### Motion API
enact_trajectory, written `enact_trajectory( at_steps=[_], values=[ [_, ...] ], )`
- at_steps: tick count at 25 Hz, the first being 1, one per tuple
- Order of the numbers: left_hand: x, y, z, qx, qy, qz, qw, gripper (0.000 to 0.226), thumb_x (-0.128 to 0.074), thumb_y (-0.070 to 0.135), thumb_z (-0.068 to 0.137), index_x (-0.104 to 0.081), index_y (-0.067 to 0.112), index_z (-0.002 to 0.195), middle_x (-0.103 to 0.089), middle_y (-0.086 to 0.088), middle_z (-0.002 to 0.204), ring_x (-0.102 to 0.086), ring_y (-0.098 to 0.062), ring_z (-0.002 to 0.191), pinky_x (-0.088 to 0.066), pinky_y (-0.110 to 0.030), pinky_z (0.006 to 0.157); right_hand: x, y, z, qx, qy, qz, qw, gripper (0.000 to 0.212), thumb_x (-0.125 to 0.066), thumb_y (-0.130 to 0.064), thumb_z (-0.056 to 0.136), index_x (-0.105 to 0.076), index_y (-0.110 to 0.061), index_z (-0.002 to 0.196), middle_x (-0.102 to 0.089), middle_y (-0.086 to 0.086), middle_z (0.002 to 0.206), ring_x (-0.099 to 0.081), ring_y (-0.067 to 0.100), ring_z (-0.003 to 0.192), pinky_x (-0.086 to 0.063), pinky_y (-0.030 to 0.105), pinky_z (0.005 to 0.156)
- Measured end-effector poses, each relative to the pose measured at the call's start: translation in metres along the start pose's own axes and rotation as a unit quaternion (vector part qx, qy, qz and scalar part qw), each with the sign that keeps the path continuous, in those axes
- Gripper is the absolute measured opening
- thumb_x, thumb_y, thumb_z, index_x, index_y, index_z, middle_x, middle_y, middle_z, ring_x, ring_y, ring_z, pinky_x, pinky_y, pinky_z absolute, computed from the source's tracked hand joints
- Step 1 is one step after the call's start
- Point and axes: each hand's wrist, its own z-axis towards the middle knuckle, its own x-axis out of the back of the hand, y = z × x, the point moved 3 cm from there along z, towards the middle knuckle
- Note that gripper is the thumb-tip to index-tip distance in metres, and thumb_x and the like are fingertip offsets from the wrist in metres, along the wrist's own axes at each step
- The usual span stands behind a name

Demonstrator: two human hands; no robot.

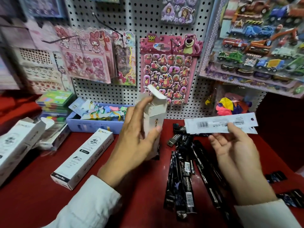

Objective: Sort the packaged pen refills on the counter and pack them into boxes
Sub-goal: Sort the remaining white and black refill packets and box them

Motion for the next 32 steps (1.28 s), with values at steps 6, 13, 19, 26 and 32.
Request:
enact_trajectory(
  at_steps=[6,13,19,26,32],
  values=[
    [0.002,-0.004,-0.01,0.039,-0.048,0.098,0.993,0.063,-0.068,0.033,0.086,-0.034,0.049,0.136,-0.046,0.008,0.113,-0.049,-0.005,0.098,-0.041,-0.026,0.076,-0.016,-0.011,-0.019,0.062,-0.039,-0.017,0.997,0.014,-0.05,-0.01,0.098,-0.057,-0.019,0.091,-0.071,-0.002,0.069,-0.064,0.014,0.06,-0.054,0.027,0.054],
    [-0.001,0.007,-0.01,0.023,-0.059,0.189,0.98,0.047,-0.061,0.046,0.086,-0.033,0.044,0.124,-0.041,0.008,0.106,-0.058,-0.025,0.087,-0.047,-0.036,0.068,-0.095,-0.028,-0.042,0.31,-0.184,-0.147,0.921,0.011,-0.056,-0.013,0.095,-0.062,-0.021,0.101,-0.073,-0.005,0.091,-0.072,0.016,0.077,-0.059,0.029,0.054],
    [-0.005,0.014,-0.013,0.012,-0.038,0.214,0.976,0.039,-0.06,0.043,0.086,-0.037,0.039,0.117,-0.043,0.008,0.105,-0.057,-0.02,0.086,-0.035,-0.031,0.063,-0.114,-0.007,-0.035,0.41,-0.218,-0.424,0.778,0.024,-0.055,-0.032,0.096,-0.06,-0.009,0.092,-0.067,0.007,0.08,-0.065,0.027,0.071,-0.053,0.051,0.061],
    [-0.008,0.021,-0.013,0.003,-0.051,0.205,0.977,0.042,-0.061,0.035,0.087,-0.036,0.035,0.121,-0.042,0.004,0.106,-0.056,-0.023,0.093,-0.043,-0.036,0.068,-0.12,0.004,-0.037,0.365,-0.273,-0.594,0.664,0.023,-0.055,-0.031,0.095,-0.06,-0.009,0.091,-0.066,0.008,0.077,-0.059,0.028,0.069,-0.051,0.044,0.066],
    [-0.008,0.024,-0.016,0.0,-0.052,0.209,0.977,0.046,-0.062,0.036,0.087,-0.035,0.035,0.124,-0.045,0.003,0.112,-0.056,-0.023,0.098,-0.048,-0.04,0.074,-0.118,-0.006,-0.04,0.391,-0.225,-0.537,0.713,0.021,-0.068,-0.031,0.083,-0.06,-0.014,0.074,-0.054,-0.001,0.052,-0.049,0.013,0.049,-0.041,0.03,0.05]
  ],
)
